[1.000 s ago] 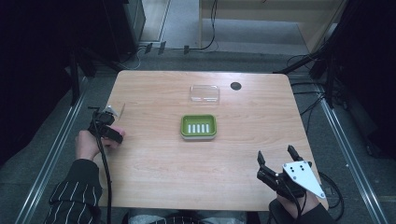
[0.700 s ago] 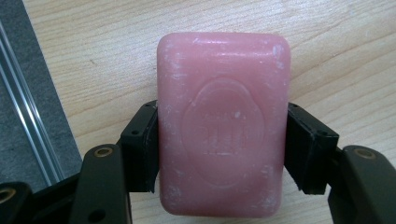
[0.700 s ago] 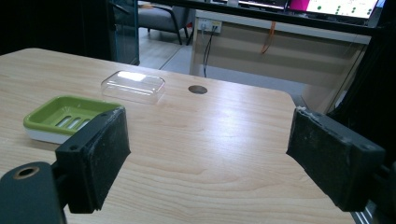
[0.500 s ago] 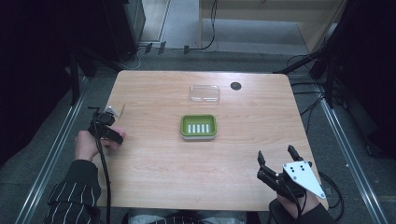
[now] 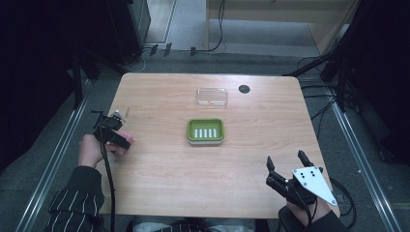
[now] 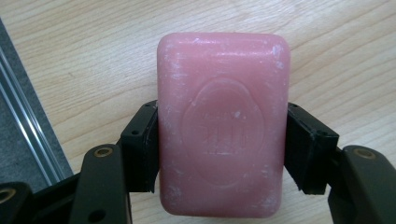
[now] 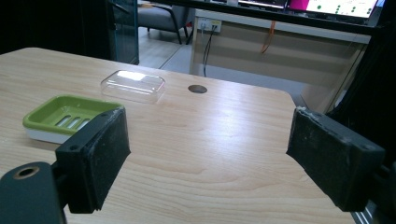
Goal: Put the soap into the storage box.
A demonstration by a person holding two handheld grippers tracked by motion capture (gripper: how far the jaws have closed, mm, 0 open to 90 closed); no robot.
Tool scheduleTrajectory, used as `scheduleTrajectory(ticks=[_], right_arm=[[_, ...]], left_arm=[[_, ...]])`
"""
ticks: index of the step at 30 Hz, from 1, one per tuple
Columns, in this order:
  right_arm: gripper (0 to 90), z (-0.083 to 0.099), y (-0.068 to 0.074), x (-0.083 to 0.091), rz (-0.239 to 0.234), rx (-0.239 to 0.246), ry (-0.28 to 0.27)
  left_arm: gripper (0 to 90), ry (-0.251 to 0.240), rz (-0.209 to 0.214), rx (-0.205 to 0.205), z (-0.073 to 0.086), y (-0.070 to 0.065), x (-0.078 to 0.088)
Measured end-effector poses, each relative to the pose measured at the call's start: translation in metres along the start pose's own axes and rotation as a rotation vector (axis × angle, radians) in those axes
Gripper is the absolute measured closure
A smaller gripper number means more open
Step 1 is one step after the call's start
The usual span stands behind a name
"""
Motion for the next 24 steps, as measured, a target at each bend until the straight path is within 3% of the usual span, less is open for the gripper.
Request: scheduleTrajectory(ticks=[24], right_arm=[[12.7, 0.002, -0.003, 0.006, 0.021, -0.008, 0.001]], left_arm=[[38.1, -0.025, 0.009, -0.110, -0.014, -0.026, 0.011]])
Point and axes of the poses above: each handheld gripper's, and its own axes: x roughly backward along the jaws, z roughly out of its underside, y roughly to its left, the point moved 2 cm from there along -x, roughly forward along the jaws, and after that the axes turned 11 degrees about -z, right-handed, at the moved point
